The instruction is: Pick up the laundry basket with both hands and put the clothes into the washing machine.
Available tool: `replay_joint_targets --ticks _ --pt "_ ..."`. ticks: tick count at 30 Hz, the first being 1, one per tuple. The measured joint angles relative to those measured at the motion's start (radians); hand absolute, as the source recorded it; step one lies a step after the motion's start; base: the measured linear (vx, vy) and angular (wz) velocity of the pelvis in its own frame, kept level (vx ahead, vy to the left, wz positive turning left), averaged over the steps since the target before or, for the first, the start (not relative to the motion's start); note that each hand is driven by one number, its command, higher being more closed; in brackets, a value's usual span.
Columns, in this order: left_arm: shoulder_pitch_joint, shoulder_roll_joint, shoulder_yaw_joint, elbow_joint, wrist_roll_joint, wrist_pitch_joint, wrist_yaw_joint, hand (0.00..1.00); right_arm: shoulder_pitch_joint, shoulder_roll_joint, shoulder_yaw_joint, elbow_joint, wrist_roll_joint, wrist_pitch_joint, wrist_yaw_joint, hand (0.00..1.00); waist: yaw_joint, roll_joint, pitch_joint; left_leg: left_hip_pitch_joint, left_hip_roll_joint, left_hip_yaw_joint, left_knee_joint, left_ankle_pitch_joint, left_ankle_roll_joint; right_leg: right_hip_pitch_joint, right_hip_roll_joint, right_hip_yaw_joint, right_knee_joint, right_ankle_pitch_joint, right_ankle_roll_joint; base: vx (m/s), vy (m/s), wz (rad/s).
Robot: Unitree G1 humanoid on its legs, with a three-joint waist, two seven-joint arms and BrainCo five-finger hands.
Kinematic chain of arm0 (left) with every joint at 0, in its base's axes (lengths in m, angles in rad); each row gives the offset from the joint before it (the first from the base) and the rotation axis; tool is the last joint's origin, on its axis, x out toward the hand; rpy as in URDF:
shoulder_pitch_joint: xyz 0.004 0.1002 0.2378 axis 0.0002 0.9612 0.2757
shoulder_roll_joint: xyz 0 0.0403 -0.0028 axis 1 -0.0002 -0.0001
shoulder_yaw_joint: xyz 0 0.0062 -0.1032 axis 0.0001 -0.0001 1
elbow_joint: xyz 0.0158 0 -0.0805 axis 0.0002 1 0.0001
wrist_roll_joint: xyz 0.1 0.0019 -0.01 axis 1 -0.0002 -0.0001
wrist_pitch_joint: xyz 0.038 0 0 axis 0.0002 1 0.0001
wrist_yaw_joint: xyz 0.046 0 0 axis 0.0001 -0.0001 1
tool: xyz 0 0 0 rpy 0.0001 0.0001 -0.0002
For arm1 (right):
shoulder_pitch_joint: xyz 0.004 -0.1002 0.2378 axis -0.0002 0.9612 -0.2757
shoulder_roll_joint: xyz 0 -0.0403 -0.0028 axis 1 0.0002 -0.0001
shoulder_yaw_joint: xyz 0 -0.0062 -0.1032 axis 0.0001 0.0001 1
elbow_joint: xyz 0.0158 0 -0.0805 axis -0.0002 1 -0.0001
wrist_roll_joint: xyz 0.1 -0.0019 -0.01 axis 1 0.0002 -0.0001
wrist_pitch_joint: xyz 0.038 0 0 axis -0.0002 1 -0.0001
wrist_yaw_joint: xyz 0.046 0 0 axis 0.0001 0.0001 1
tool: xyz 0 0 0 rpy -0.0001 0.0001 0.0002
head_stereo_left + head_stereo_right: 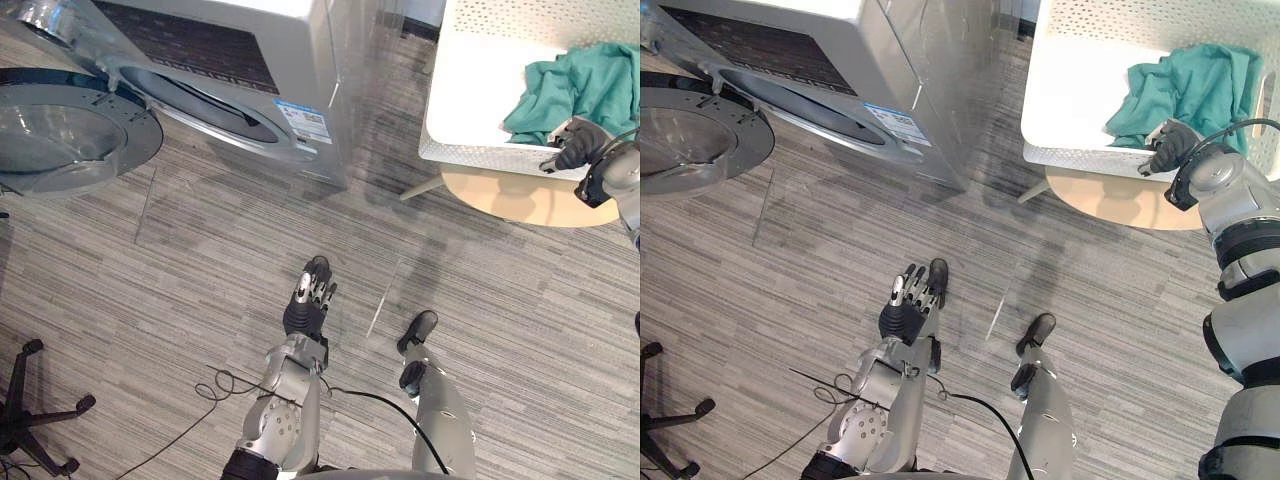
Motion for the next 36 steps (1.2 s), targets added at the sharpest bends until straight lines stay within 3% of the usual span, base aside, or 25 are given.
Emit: replay_joint_targets --ticks 3,4,8,16,22,25,29,33,36 --pt "0.001 0.015 0.000 0.000 -0.003 0.002 0.000 0.00 0.028 0.014 -0.004 0.026 0.029 0.008 0.008 1.00 0.001 -0.014 -0.018 0.000 -0.004 0.001 -0.002 0.007 0.004 0.004 -0.004 -0.007 0.000 0.000 0.001 0.04 -0.004 0.07" --pt "0.001 0.016 0.000 0.000 -0.004 0.002 0.000 0.00 0.032 0.015 -0.005 0.029 0.035 0.010 0.013 0.00 0.001 -0.017 -0.022 0.000 -0.005 0.000 -0.004 0.007 0.004 0.004 -0.005 -0.008 0.000 -0.001 0.001 0.04 -0.003 0.06" --pt "0.000 0.016 -0.001 -0.001 -0.011 0.003 0.000 0.00 0.049 0.022 -0.019 0.062 0.037 0.011 0.022 0.00 0.000 -0.030 -0.036 0.002 -0.010 0.001 -0.016 0.015 0.014 0.004 -0.007 -0.013 0.000 -0.001 0.001 0.04 0.002 0.04" --pt "0.000 0.019 0.000 -0.011 -0.010 0.003 0.000 0.00 0.065 0.039 -0.048 0.053 0.037 0.010 0.018 0.00 -0.011 -0.033 -0.037 0.006 -0.006 0.020 -0.016 0.015 0.014 0.003 -0.008 -0.004 -0.001 0.000 0.001 0.02 -0.001 -0.02" --pt "-0.001 0.024 0.002 -0.018 -0.013 0.002 -0.011 0.00 0.160 0.043 -0.127 -0.041 0.117 0.013 0.024 0.00 -0.024 -0.048 -0.038 0.027 0.003 0.037 -0.015 0.016 0.014 0.013 -0.003 0.011 -0.001 0.000 0.001 0.04 -0.015 -0.08" --pt "-0.004 0.029 0.000 -0.023 -0.045 0.002 -0.050 0.00 0.248 0.042 -0.203 -0.107 0.205 0.024 0.043 0.00 -0.031 -0.053 -0.035 0.055 0.015 0.045 -0.007 0.015 0.014 0.040 0.008 0.013 -0.002 0.000 0.001 0.03 -0.046 -0.09" --pt "-0.005 0.067 0.010 -0.041 -0.089 0.001 -0.102 0.00 0.263 0.005 -0.266 -0.148 0.263 0.024 0.039 0.00 -0.057 -0.079 -0.025 0.072 0.043 0.070 0.009 0.012 0.010 0.044 0.035 0.041 -0.008 0.004 -0.007 -0.01 -0.069 -0.26" --pt "-0.005 0.121 0.026 -0.033 -0.136 -0.001 -0.132 0.00 0.178 -0.037 -0.266 -0.141 0.262 -0.004 0.015 0.00 -0.059 -0.125 -0.001 0.072 0.097 0.118 0.049 -0.003 -0.003 0.046 0.099 0.096 -0.089 0.065 -0.035 -0.06 -0.080 -0.57" --pt "-0.004 0.133 0.027 -0.027 -0.138 0.000 -0.132 0.00 0.111 -0.038 -0.269 -0.135 0.262 -0.023 -0.010 0.00 -0.058 -0.141 0.008 0.068 0.117 0.141 0.060 -0.010 -0.007 0.047 0.130 0.126 -0.146 0.100 -0.036 -0.03 -0.049 -0.52"
